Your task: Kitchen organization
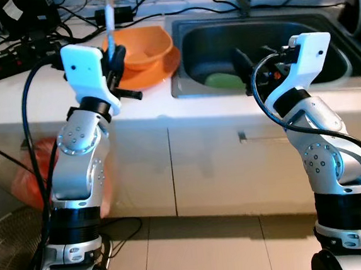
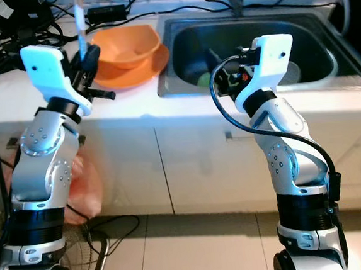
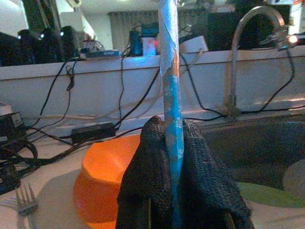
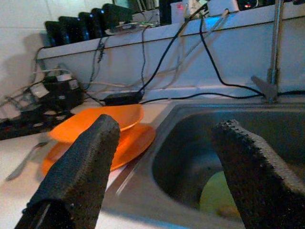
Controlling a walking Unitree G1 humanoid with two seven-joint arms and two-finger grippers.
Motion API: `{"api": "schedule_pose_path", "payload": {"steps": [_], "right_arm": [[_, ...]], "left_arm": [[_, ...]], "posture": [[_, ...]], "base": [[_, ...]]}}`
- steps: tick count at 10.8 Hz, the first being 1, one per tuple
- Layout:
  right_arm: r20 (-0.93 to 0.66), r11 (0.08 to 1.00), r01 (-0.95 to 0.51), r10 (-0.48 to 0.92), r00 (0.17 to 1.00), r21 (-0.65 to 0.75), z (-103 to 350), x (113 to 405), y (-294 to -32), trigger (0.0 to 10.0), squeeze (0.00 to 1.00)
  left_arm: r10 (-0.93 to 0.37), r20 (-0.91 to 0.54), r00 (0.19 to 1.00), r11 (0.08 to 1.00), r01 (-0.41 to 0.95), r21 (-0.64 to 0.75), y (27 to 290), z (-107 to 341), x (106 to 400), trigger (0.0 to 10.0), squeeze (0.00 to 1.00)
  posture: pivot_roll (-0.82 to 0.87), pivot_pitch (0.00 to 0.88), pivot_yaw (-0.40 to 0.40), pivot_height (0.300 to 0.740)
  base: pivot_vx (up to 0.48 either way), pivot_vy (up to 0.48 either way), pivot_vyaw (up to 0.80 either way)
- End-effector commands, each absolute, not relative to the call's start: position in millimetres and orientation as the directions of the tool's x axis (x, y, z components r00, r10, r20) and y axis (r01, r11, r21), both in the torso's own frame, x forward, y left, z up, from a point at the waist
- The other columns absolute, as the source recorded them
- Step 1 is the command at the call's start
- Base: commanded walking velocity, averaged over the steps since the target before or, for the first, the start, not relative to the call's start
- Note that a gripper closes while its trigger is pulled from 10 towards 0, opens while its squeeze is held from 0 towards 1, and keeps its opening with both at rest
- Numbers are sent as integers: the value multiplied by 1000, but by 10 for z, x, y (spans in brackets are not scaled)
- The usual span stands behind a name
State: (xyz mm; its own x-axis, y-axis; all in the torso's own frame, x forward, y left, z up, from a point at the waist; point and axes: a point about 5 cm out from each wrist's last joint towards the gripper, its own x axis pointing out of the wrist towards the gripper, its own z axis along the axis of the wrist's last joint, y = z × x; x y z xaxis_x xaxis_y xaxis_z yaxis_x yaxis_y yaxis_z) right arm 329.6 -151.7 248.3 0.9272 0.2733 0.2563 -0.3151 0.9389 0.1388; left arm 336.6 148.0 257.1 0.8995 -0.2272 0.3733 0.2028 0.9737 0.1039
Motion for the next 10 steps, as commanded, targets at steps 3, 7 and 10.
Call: {"api": "schedule_pose_path", "payload": {"steps": [3,7,10], "right_arm": [[272,957,-260,217,937,131,2526,3340,-1592,10000,0],[274,961,-244,201,941,133,2523,3359,-1600,10000,0],[260,963,-235,195,946,133,2495,3377,-1597,10000,0]], "left_arm": [[-228,391,892,973,194,126,1467,2617,3365,0,0],[-224,387,895,974,190,123,1484,2609,3369,0,0],[-209,392,896,978,184,101,1539,2600,3340,0,0]], "posture": [[103,73,9,740],[107,76,11,740],[114,80,6,740]], "base": [[466,0,0],[359,-314,0],[0,0,0]]}}
